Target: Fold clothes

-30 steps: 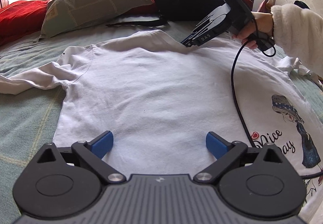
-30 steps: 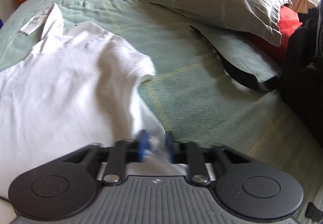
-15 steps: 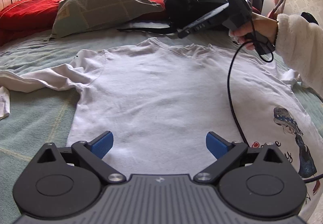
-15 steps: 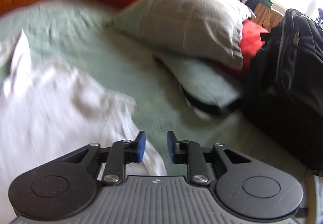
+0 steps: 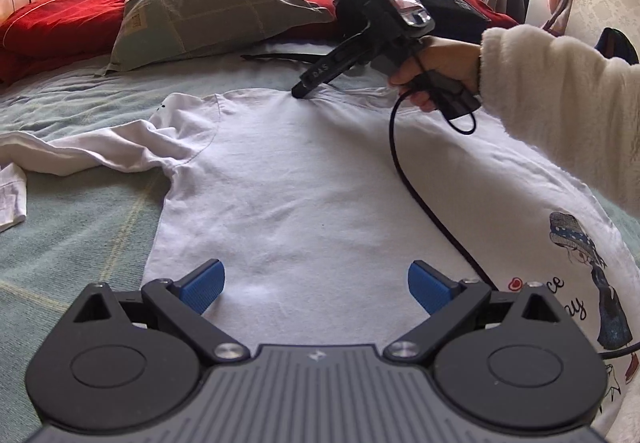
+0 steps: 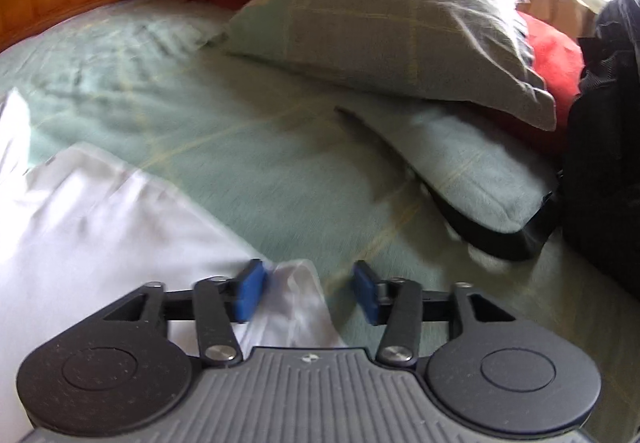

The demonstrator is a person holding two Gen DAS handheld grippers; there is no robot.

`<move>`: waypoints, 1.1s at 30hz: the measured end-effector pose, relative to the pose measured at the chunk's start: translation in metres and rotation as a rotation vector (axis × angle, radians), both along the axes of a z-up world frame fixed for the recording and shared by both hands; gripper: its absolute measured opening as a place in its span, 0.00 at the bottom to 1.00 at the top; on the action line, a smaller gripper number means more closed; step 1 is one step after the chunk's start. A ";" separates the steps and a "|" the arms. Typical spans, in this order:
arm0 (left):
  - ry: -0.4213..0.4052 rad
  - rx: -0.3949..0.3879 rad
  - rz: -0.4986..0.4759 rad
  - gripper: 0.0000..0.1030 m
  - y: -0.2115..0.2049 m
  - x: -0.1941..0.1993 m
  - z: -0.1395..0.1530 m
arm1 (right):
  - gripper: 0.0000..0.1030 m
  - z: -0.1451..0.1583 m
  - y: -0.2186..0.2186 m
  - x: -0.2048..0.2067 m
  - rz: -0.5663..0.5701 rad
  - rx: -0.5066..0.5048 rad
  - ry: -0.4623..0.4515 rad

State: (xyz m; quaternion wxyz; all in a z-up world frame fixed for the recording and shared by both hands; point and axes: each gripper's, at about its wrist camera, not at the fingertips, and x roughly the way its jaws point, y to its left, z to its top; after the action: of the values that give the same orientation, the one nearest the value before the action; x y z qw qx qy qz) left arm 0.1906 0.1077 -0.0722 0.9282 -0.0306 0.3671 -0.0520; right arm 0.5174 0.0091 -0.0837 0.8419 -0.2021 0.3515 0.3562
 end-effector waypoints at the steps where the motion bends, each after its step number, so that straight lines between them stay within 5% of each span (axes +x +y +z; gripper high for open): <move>1: -0.003 0.002 0.004 0.95 0.001 -0.001 0.002 | 0.62 0.000 0.003 0.004 -0.022 0.007 0.000; 5: -0.025 -0.001 0.004 0.95 0.005 -0.008 0.007 | 0.62 0.019 -0.007 0.011 -0.070 0.083 0.047; 10: -0.036 -0.011 -0.002 0.95 0.006 -0.009 0.007 | 0.99 0.072 -0.069 -0.015 -0.080 0.165 0.055; 14: -0.034 -0.005 -0.020 0.95 0.002 -0.010 0.005 | 1.00 0.082 -0.127 -0.043 -0.162 0.176 0.102; 19: -0.039 -0.010 -0.033 0.95 0.000 -0.014 0.006 | 1.00 0.054 -0.164 -0.074 -0.233 0.157 0.171; 22: -0.037 -0.005 -0.026 0.95 -0.001 -0.017 0.007 | 0.93 0.055 -0.174 -0.064 -0.286 0.179 0.095; 24: -0.041 -0.008 -0.024 0.95 0.000 -0.019 0.008 | 0.76 0.059 -0.180 -0.049 -0.311 0.159 0.027; 33: -0.027 -0.018 -0.027 0.95 0.000 -0.015 0.004 | 0.57 0.027 -0.171 -0.004 -0.178 0.004 0.063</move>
State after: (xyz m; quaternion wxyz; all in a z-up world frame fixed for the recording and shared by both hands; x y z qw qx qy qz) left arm 0.1761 0.1077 -0.0679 0.9319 -0.0331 0.3546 -0.0683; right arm 0.5133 -0.1616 -0.0566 0.8591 -0.1571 0.3939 0.2867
